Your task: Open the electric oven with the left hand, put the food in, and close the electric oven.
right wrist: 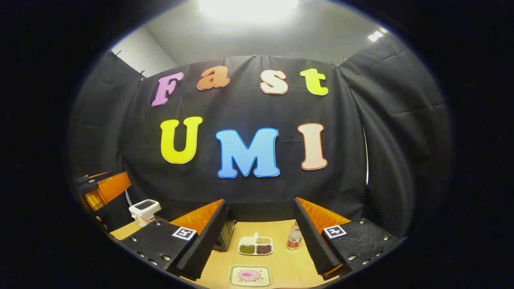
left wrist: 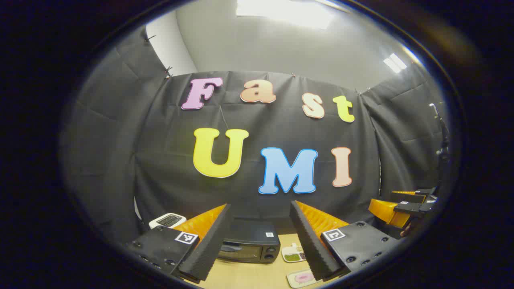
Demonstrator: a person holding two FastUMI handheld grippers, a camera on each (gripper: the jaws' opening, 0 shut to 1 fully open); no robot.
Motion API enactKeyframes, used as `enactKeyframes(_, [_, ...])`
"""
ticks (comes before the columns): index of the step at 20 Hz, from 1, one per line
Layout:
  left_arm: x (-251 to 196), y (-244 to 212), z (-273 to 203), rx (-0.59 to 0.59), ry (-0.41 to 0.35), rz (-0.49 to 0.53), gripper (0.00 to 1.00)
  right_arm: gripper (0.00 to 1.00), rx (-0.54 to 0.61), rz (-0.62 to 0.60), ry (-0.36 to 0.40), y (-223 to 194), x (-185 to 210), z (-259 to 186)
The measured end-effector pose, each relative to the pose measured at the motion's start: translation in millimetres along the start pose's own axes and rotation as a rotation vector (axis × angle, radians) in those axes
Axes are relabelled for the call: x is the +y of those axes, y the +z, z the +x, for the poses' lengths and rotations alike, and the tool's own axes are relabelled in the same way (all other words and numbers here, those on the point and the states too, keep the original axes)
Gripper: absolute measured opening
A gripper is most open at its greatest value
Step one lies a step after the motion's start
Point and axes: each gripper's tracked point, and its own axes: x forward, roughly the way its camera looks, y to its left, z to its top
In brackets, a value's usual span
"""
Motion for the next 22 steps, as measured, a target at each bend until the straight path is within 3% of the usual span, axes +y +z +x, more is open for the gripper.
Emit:
enactKeyframes(3, [-1.0, 0.5, -4.1, -0.002, 0.026, 0.021, 1.00, 0.95, -0.001, 0.043, 0.013, -1.1, -6.0, 4.9])
enactKeyframes(6, [-3.2, -0.6, -2.5, 0.003, 0.032, 0.030, 1.00, 0.99, -0.002, 0.060, 0.026, 2.3, -10.1, 9.6])
enactKeyframes(15, [33.3, -8.9, 26.4, 0.021, -0.024, 0.022, 1.00, 0.99, -0.032, 0.063, -0.061, 13.3, 7.5, 20.5])
enactKeyframes(22, [68.4, -99.7, 84.1, 0.209, -0.061, 0.000, 1.00, 1.00, 0.017, 0.043, -0.105, -10.0, 29.8, 20.4])
